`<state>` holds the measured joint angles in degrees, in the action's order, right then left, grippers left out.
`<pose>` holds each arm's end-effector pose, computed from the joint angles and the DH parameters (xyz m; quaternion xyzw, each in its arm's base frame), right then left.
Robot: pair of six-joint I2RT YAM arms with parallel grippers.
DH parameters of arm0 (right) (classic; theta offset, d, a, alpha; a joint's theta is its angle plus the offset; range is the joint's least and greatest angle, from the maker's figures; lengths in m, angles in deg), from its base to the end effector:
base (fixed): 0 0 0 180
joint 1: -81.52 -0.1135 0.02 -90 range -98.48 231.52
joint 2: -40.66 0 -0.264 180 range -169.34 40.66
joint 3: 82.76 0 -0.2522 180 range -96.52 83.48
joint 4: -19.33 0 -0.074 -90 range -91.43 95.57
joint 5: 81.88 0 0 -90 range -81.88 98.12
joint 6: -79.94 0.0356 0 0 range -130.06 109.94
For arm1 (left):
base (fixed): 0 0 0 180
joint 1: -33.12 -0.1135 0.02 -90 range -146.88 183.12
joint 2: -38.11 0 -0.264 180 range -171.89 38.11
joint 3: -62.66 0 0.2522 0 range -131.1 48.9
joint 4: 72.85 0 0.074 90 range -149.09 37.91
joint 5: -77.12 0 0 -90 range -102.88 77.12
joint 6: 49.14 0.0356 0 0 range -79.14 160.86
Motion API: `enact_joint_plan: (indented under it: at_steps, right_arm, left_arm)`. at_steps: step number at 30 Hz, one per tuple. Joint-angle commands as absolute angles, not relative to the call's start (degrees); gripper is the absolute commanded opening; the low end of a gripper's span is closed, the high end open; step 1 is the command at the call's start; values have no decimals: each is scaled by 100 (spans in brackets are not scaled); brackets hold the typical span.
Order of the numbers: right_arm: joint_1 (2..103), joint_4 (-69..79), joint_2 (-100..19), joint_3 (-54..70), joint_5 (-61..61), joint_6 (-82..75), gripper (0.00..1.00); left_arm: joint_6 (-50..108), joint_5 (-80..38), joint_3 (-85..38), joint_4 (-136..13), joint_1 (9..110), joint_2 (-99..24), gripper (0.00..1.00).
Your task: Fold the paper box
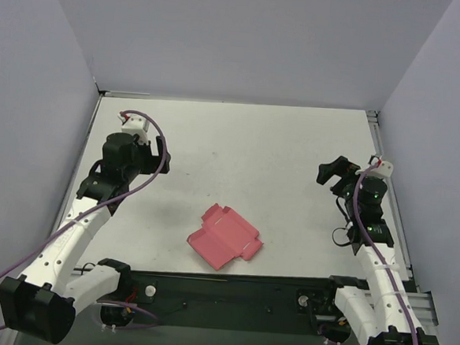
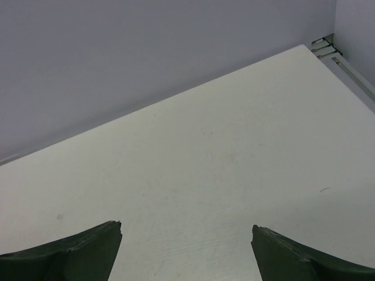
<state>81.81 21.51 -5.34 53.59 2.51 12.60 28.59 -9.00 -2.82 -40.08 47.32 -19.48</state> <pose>0.1980 0.0025 0.2927 0.1069 0.7000 0.1708 0.6851 0.2213 -0.0535 0.3249 -0.0040 0.8425 -0.0954 0.5301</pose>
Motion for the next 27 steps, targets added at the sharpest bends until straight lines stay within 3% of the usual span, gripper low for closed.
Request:
enact_joint_plan:
  at_steps: [1,5,12,18,27]
  right_arm:
    - [8187,1577,-443,4990,-137,1376,100]
    - [8187,1524,-407,5104,-278,1903,100]
    - [6941,777,-557,5096,450,2316,97]
    - [6192,679,-759,5306,574,2817,95]
    - [5586,1022,-873,5429,504,2870,95]
  left_arm:
    - [2847,-831,-550,-4212,4797,-1797,97]
    - [2882,-735,-515,-4238,4859,-1744,97]
    - [3233,-1460,-226,-4511,5069,-1805,97]
    - [3769,-2034,-620,-3888,5991,-3340,95]
    - [4025,-2228,-884,-3597,6538,-4783,88]
